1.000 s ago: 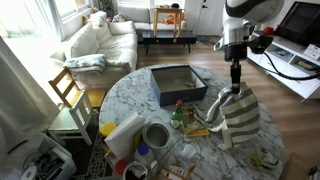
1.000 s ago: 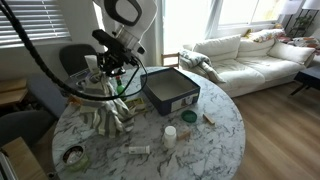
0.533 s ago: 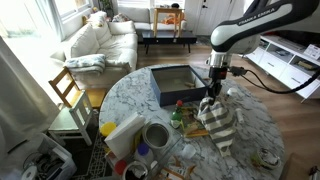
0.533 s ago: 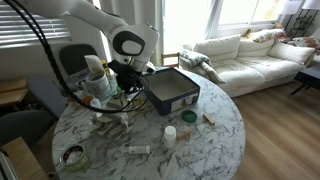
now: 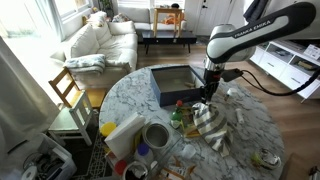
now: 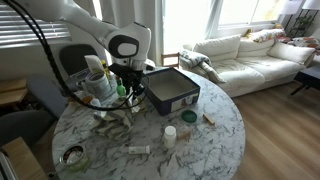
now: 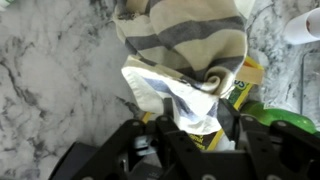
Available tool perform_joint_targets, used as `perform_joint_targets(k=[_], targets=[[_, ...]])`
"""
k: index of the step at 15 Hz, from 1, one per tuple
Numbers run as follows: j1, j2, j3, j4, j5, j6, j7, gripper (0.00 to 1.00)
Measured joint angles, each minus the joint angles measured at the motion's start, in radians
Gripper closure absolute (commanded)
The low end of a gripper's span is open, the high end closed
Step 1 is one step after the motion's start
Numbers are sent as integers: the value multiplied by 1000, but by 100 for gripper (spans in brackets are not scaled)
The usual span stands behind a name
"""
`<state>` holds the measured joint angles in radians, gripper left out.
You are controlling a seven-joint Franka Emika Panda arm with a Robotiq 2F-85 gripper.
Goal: Pick up the striped towel from the box and put it on the table, pick up the box and put it on top of the striped towel, pick up two wooden blocks at the same time from the box and put them on the table
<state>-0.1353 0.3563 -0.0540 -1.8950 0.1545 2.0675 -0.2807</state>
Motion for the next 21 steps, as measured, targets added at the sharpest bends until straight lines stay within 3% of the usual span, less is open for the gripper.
perform_joint_targets(k=[2,3,13,17,18,19,21], targets=[[10,-20,-5,6,-63,14,71,2],[15,-27,-9,10,-81,23,118,1],[29,80,-32,42,-63,329,598,0],[37,137,-63,86,-31,395,767,0],[43,147,-73,96,-25,408,814,4],[53,157,-86,105,-25,418,867,27],[77,180,-118,119,-25,429,977,29]])
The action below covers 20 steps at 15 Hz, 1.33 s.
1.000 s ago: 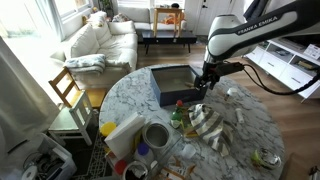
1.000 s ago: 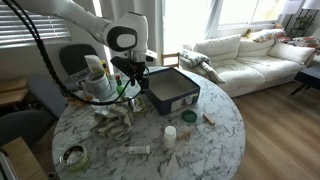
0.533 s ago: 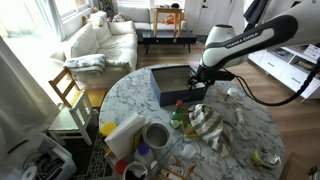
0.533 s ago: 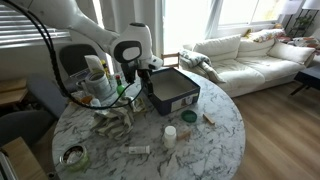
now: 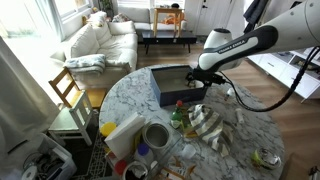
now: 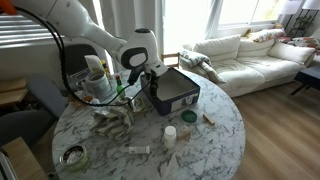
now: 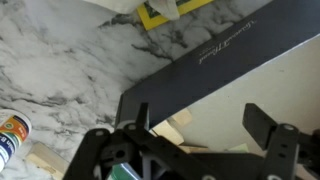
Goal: Pick up the striped towel from the box and put it on the table, pick up the box and put it on top of the striped towel, pick up two wooden blocks at the same time from the box and put them on the table
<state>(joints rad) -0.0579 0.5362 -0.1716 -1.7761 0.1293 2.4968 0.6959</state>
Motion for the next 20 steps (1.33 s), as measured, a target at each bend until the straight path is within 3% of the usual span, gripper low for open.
perform_joint_targets(k=[9,14,20], targets=[[75,86,-122,77,-33,20,503,99],[91,120,-154,126,-77,20,723,99],[74,114,-171,164,-94,9,754,99]])
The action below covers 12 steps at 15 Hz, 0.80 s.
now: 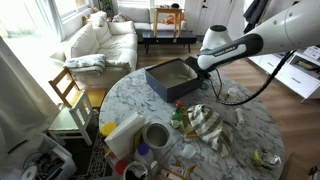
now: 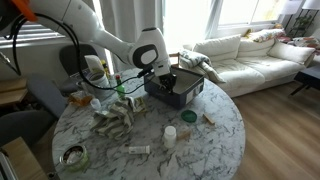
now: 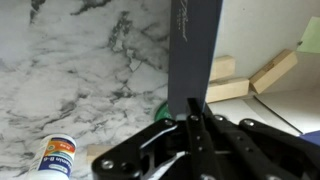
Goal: Pick up the striped towel from the box and put it on the table, pick up the box and put it on top of the striped towel, pick up two wooden blocks at the same time from the box and put them on the table
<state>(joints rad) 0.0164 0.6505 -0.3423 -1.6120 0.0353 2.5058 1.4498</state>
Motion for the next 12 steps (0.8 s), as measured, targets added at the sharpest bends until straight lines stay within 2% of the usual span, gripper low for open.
perform_joint_targets(k=[6,12], targets=[[-61,-61,-6,9,0,-121,-20,99],[-99,-133,36,-49,0,-260,-143,99]])
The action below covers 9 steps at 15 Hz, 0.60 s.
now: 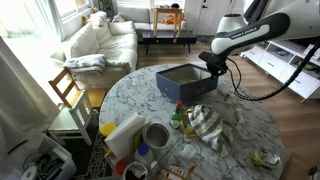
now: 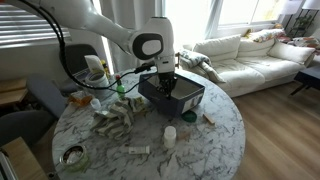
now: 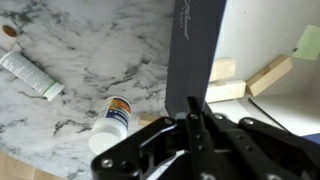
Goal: Pick up the striped towel from the box and put it on the table, pick up the box and put it on top of the striped towel, pick up two wooden blocks at the same time from the box and put them on the table
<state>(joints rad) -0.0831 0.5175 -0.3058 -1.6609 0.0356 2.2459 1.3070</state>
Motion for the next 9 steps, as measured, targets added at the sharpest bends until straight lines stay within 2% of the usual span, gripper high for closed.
perform_joint_targets(k=[3,9], targets=[[-8,-49,16,-56,1,-3,-58,99],[-35,-170,7,-199,-16,-3,-115,99]])
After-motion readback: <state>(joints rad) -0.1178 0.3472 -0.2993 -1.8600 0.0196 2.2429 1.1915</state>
